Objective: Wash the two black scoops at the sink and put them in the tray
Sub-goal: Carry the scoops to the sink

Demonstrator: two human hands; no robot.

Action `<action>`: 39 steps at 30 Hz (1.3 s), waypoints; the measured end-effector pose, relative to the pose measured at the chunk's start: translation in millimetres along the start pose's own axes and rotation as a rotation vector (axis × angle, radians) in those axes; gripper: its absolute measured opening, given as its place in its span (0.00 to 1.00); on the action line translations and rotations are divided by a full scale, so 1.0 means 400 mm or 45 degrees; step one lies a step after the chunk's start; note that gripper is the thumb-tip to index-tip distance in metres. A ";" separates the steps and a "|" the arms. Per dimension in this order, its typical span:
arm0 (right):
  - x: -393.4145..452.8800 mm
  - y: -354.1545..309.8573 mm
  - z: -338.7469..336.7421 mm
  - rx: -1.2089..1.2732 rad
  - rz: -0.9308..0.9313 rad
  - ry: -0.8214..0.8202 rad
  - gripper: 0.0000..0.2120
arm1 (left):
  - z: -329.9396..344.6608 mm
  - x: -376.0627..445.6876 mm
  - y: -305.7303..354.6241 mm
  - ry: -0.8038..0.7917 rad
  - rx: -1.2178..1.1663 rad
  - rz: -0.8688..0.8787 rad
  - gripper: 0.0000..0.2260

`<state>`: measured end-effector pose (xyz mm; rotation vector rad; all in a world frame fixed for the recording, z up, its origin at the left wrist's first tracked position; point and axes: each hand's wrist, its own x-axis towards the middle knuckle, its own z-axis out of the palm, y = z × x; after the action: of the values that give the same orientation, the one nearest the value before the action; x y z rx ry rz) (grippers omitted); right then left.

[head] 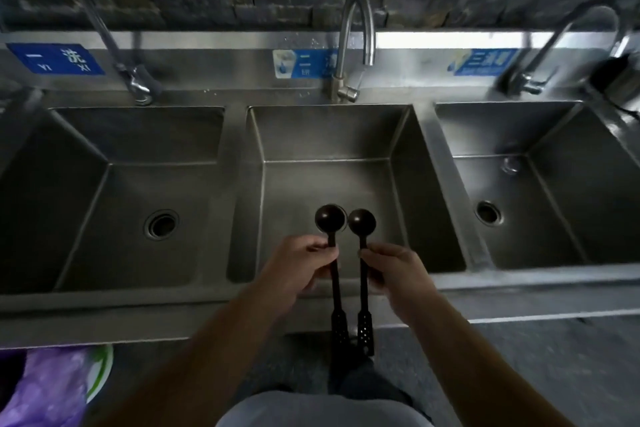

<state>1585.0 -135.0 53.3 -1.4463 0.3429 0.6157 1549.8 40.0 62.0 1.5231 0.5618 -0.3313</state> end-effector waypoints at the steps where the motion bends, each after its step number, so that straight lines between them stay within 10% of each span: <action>1: 0.043 -0.018 -0.017 0.025 0.035 -0.036 0.07 | 0.008 0.039 0.013 0.022 0.005 -0.010 0.01; 11: 0.528 -0.041 -0.129 -0.106 0.329 0.032 0.05 | 0.056 0.443 0.013 0.239 -0.226 -0.326 0.04; 21: 0.906 0.261 -0.149 -0.382 0.383 0.232 0.07 | 0.014 0.795 -0.333 0.398 -0.054 -0.513 0.11; 33: 1.054 0.467 -0.132 -0.488 0.407 0.347 0.22 | 0.030 0.960 -0.534 0.557 -0.063 -0.542 0.07; 39: 1.049 0.439 -0.132 -0.638 0.395 0.333 0.14 | 0.015 0.976 -0.534 0.546 0.110 -0.610 0.06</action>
<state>1826.5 -108.4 -335.0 -1.9829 0.6604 0.8003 1760.7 80.2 -327.9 1.5383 1.2742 -0.3988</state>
